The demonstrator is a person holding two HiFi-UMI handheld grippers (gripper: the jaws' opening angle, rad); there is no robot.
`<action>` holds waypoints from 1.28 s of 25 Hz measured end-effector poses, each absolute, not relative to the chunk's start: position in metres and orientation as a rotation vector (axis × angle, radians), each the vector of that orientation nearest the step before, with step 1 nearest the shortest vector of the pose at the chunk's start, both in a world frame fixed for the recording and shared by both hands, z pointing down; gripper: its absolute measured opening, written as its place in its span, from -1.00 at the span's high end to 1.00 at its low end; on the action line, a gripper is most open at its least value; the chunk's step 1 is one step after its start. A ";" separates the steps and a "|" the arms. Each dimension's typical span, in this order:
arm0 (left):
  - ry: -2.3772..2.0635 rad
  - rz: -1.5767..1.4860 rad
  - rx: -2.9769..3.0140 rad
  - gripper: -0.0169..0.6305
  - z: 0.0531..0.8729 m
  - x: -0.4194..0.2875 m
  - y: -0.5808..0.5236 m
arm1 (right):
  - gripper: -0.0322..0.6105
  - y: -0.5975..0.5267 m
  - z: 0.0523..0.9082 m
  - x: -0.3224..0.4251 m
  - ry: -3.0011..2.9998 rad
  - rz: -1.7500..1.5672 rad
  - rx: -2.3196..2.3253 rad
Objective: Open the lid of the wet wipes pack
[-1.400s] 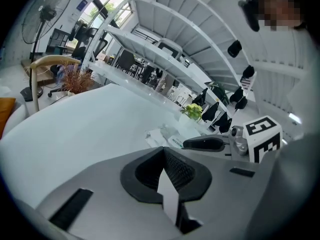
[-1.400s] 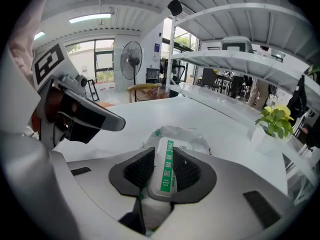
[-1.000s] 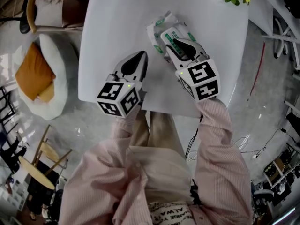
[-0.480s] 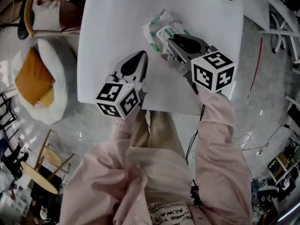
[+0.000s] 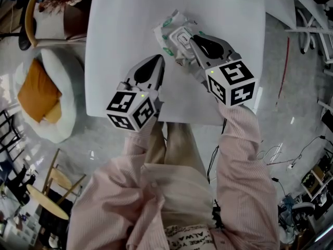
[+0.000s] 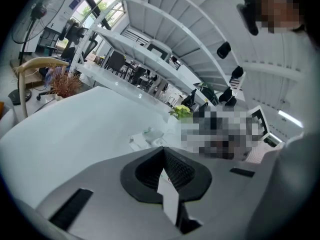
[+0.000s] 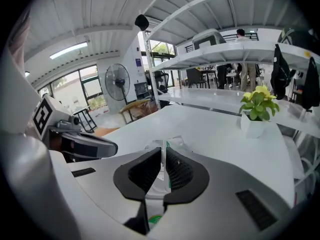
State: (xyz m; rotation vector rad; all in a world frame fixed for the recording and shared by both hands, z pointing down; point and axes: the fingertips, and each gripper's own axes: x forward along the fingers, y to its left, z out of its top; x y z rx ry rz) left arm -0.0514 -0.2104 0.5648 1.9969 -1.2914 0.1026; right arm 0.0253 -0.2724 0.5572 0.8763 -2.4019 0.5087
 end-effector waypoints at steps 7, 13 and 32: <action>-1.282 0.103 2.004 0.95 0.564 -0.048 -0.211 | 0.85 -0.285 0.555 0.043 -2.371 0.438 0.963; -1.277 0.101 2.011 0.95 0.563 -0.045 -0.214 | 0.86 -0.297 0.558 0.054 -2.359 0.471 1.033; -1.237 0.116 2.023 0.95 0.569 -0.031 -0.219 | 0.82 -0.325 0.590 0.080 -2.304 0.651 1.202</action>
